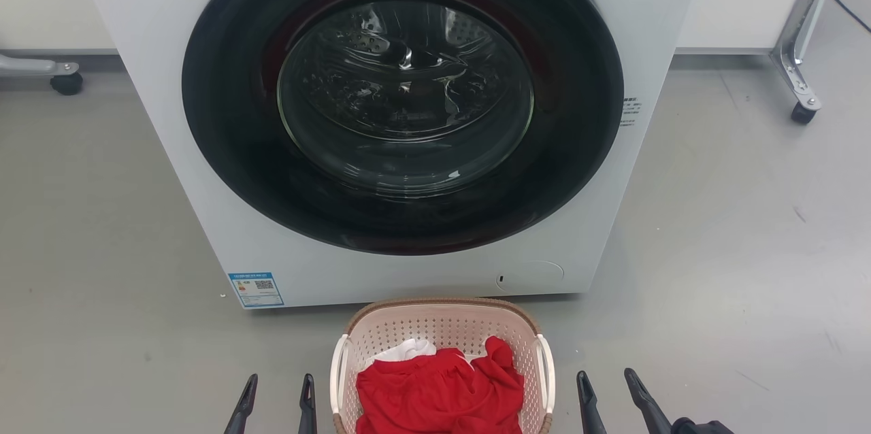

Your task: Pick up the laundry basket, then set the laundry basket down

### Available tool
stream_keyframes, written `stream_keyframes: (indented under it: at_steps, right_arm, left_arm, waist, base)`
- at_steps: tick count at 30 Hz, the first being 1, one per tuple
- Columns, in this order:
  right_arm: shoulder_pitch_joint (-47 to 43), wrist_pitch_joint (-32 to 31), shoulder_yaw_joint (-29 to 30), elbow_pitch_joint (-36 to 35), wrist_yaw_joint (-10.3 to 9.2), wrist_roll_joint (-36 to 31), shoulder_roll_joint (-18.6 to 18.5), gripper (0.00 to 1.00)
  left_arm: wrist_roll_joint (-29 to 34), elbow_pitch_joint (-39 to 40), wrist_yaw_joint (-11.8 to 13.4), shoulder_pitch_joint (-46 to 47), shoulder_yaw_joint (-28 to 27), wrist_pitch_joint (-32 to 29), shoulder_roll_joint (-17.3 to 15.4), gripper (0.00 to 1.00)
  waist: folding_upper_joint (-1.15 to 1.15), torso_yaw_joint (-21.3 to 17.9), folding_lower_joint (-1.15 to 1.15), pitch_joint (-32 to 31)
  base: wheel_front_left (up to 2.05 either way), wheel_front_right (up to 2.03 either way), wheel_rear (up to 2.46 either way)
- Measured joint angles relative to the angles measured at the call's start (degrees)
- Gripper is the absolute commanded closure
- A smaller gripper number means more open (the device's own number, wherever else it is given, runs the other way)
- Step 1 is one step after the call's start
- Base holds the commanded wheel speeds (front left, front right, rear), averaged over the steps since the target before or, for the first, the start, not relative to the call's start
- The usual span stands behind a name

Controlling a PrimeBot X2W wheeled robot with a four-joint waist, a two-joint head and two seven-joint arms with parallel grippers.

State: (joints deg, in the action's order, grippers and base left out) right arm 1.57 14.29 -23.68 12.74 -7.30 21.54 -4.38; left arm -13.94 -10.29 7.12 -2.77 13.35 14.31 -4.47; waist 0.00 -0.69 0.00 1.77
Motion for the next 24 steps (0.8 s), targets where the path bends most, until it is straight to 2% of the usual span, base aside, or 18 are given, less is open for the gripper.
stream_keyframes:
  at_steps: [17, 18, 24]
  right_arm:
    - [-1.01, 0.00, 1.48, -1.15, 0.00, -1.41, 0.76, 0.00]
    - [-1.02, -0.05, 1.48, -1.02, 0.00, -1.49, 0.77, 1.00]
    - [-2.48, -0.19, 1.35, 2.02, 0.09, -1.30, 0.77, 1.00]
  left_arm:
    - [0.09, 0.37, -0.01, -0.06, -0.15, 0.00, 0.44, 0.00]
    - [0.08, 0.24, -0.02, -0.07, -0.11, -0.02, 0.45, 1.00]
    - [-0.14, -2.72, -0.09, -1.23, 0.07, -0.10, 0.49, 1.00]
  waist:
    - [0.00, -0.05, 0.00, 0.28]
    - [0.00, -0.05, 0.00, 0.29]
    - [0.00, -0.05, 0.00, 0.30]
  base:
    - [0.00, 0.00, 0.00]
    - [0.00, 0.00, 0.00]
    - [0.00, 0.00, 0.00]
